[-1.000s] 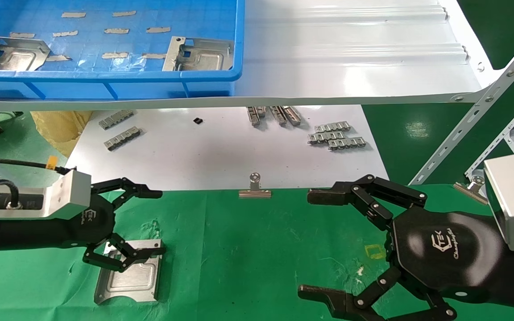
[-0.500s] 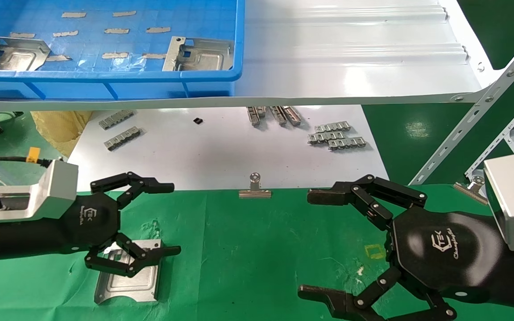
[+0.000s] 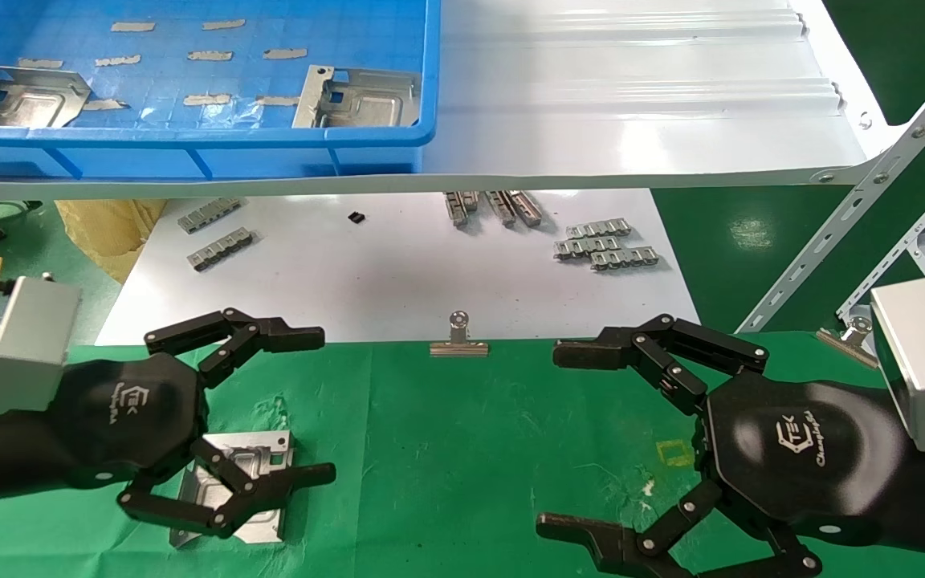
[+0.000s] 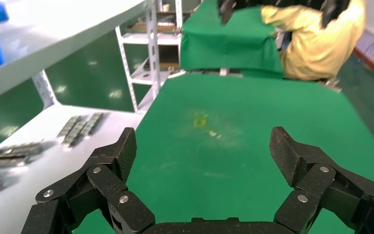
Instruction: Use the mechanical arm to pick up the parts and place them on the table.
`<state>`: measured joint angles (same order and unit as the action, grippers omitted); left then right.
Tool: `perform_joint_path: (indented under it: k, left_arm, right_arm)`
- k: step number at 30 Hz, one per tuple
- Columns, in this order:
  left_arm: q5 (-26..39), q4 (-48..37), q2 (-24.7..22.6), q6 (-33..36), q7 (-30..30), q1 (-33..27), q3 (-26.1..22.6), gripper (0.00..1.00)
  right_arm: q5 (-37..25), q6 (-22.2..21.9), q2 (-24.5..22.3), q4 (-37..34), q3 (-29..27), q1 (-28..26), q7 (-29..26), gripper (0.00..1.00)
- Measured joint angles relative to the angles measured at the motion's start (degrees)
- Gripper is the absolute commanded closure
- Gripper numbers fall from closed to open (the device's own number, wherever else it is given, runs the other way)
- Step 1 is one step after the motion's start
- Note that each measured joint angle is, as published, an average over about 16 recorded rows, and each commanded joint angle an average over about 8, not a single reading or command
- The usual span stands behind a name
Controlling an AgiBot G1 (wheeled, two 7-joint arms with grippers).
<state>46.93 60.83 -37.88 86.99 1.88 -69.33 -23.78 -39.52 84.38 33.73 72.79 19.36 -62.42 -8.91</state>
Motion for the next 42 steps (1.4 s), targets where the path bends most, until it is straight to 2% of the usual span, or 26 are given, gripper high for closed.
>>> perform_joint_path:
  k: [10,17,42]
  left_arm:
    - [-4.0,10.0,2.2,-1.0,6.8,6.1,6.1,0.0]
    - [-5.6,13.9,3.1,-1.4,9.3,8.5,8.5,0.0]
    - [-5.3,13.1,3.0,-1.4,9.0,8.0,8.0,0.0]
  right_arm:
    - [0.0,0.0,0.0,0.0,0.0,0.0,0.0,0.0]
    - [0.0,0.0,0.0,0.0,0.0,0.0,0.0,0.0]
    - [0.0,0.0,0.0,0.0,0.0,0.0,0.0,0.0]
